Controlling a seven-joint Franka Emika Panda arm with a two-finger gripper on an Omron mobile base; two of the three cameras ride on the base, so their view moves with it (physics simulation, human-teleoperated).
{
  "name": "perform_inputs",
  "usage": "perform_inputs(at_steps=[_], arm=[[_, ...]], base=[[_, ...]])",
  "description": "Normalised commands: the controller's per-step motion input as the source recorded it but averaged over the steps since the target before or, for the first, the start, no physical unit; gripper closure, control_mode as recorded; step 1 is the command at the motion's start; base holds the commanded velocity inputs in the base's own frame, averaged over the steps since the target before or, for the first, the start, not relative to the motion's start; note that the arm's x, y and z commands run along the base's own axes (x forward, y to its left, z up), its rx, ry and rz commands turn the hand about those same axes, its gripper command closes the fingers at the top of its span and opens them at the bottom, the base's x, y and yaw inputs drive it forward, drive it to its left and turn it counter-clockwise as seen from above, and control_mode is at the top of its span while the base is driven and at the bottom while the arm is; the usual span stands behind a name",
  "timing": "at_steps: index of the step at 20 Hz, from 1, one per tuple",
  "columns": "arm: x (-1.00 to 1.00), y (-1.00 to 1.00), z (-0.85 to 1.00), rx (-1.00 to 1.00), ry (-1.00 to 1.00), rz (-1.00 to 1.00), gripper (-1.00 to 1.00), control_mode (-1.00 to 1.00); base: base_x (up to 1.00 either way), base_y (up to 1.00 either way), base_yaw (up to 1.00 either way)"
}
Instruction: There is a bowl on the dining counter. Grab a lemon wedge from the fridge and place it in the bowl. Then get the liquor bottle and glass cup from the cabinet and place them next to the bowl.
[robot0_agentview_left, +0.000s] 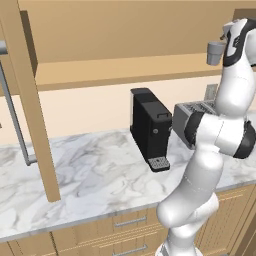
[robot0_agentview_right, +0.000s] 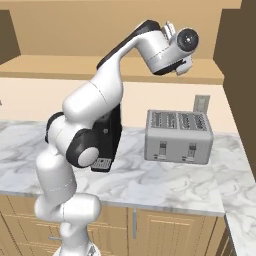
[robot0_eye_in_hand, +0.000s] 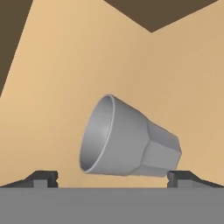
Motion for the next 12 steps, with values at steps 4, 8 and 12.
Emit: perform_inputs(at_steps=[4, 8, 12], arm=[[0.14, -0.28, -0.08, 0.00, -0.03, 0.00, -1.00, -1.00], [0.16, -0.23, -0.09, 0.01, -0.01, 0.00, -1.00, -1.00], [0.26, -0.07, -0.08, 0.02, 0.00, 0.00, -1.00, -1.00]], base=[[0.00, 0.00, 0.00], [0.00, 0.00, 0.00], [0.00, 0.00, 0.00]])
